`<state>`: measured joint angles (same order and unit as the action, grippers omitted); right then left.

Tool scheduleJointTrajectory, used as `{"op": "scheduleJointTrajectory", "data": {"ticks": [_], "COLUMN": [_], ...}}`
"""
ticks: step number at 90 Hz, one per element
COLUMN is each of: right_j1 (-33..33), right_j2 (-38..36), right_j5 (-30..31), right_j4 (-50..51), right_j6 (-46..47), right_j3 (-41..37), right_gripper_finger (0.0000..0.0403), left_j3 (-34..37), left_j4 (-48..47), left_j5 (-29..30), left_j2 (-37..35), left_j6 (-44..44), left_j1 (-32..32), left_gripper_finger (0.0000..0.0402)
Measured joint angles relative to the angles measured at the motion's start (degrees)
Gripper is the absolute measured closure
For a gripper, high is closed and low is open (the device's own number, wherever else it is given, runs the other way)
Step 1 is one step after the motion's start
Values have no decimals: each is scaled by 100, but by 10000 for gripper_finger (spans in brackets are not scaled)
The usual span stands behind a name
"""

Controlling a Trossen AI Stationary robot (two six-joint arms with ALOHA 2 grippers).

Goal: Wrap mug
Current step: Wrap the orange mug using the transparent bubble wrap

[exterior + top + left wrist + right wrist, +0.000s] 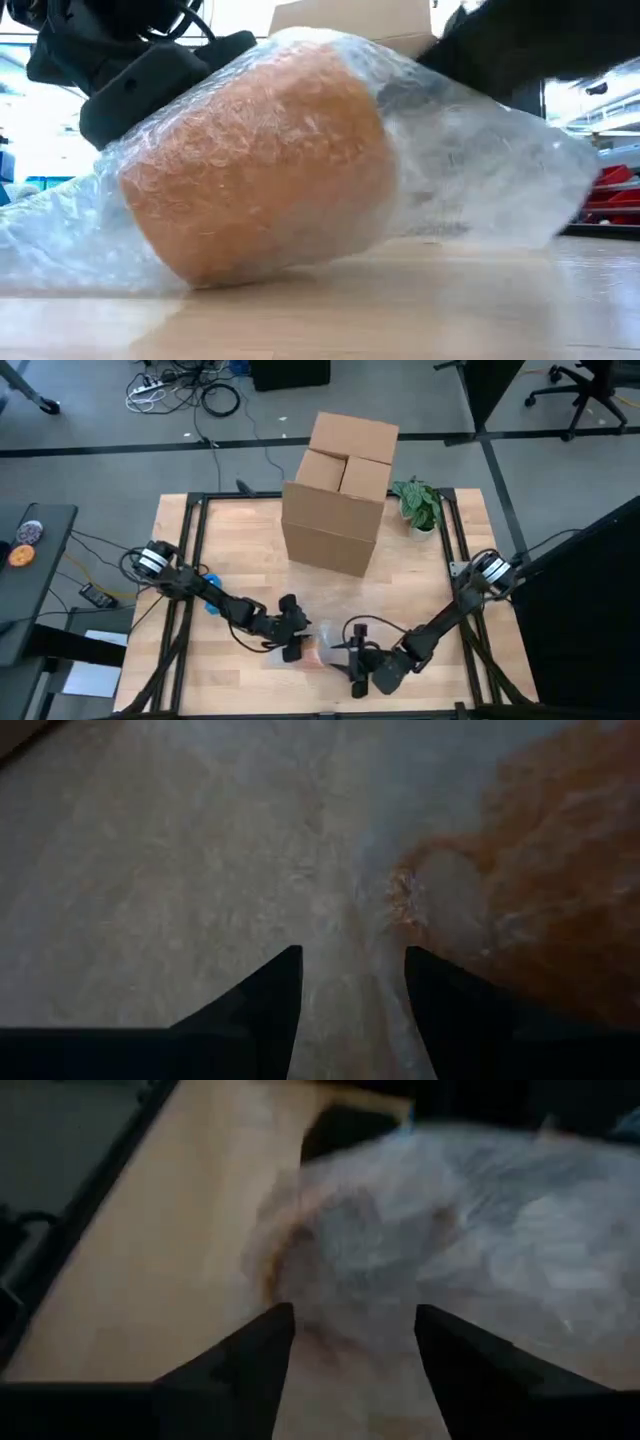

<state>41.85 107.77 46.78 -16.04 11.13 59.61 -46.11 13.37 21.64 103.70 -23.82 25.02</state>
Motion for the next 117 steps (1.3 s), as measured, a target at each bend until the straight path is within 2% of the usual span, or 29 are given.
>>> {"op": "scheduleJointTrajectory", "data": {"ticks": [18,27,33,48,61,75,97,117], "right_j1": [112,-67,-237,-549,-597,-608,-768,-1047], "right_j2": [-635,-802,-774,-241,363,799,1004,1366], "right_j5": [884,994,695,-629,-1027,-1210,-1149,-1356], "right_j4": [294,245,296,284,-191,-902,-1100,-2174], "right_j6": [-755,-1078,-1000,-183,66,82,-78,-931], "right_j3": [0,3,4,4,13,17,13,7], "right_gripper_finger": [228,246,266,334,393,394,402,402], "left_j3": [0,0,0,-1,-4,-3,-2,-2], "left_j4": [-3,0,2,-2,-2,159,623,658], "left_j5": [56,56,56,57,32,-77,-188,-215], "left_j2": [2,2,2,1,-7,-24,-68,-2], "left_j6": [3,2,1,1,126,163,296,277], "left_j1": [-4,-4,-7,-7,-9,-11,-33,-78], "left_gripper_finger": [240,240,240,240,240,240,240,240]}}
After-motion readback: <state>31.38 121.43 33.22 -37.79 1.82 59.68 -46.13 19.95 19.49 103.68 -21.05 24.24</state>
